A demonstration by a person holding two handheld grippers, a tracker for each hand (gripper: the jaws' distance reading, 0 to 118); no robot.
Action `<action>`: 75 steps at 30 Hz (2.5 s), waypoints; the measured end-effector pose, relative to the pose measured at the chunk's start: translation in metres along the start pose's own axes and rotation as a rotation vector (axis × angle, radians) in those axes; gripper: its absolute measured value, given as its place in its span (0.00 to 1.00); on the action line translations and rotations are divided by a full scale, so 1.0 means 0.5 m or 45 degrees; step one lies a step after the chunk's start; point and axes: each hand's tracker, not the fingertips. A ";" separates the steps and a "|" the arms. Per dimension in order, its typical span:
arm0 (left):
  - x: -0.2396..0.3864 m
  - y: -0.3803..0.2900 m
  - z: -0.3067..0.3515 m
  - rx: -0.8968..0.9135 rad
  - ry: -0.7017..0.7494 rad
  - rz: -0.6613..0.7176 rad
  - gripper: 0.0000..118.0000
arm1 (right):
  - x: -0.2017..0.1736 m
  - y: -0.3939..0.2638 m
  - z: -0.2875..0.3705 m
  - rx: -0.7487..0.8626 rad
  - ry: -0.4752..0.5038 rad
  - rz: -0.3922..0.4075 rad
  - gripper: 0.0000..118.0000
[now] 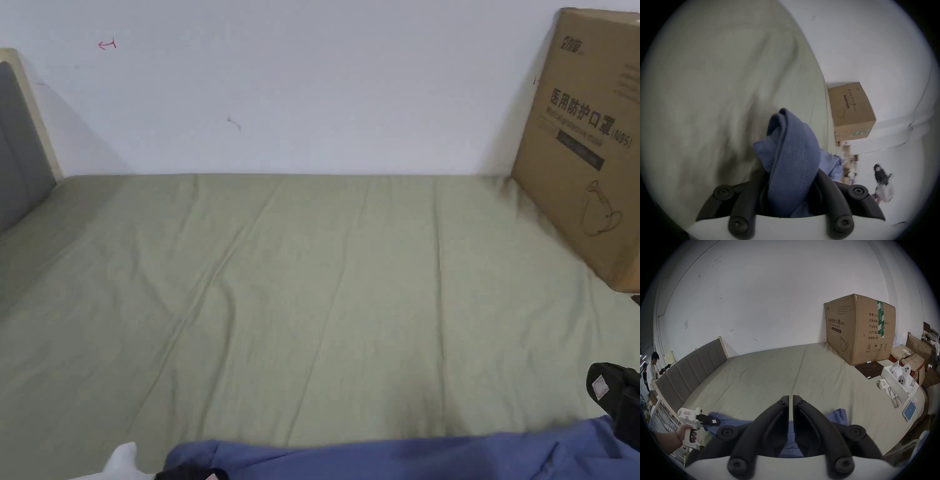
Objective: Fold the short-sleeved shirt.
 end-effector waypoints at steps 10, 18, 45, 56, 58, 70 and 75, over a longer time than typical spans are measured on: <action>0.245 -0.059 0.117 0.288 0.588 -0.517 0.11 | 0.009 -0.009 0.005 -0.011 0.020 -0.009 0.05; 0.385 -0.120 -0.086 -0.101 -0.011 -0.301 0.99 | 0.033 -0.019 0.010 -0.023 0.058 -0.068 0.05; 0.429 -0.230 -0.327 -0.491 0.550 -0.994 0.02 | 0.090 -0.055 0.007 -0.096 0.009 -0.158 0.05; 0.322 -0.118 -0.073 -0.213 -0.219 -0.317 0.02 | 0.075 -0.027 0.018 -0.024 0.009 -0.118 0.05; 0.263 -0.078 -0.021 -0.088 -0.169 -0.290 0.09 | 0.071 -0.024 0.021 -0.002 0.000 -0.098 0.05; 0.064 -0.050 -0.073 -0.323 -0.338 0.205 1.00 | 0.027 -0.008 0.006 -0.085 -0.023 0.005 0.05; 0.078 -0.077 -0.155 -0.359 -0.664 0.298 0.97 | 0.003 0.003 0.008 -0.071 0.001 0.059 0.05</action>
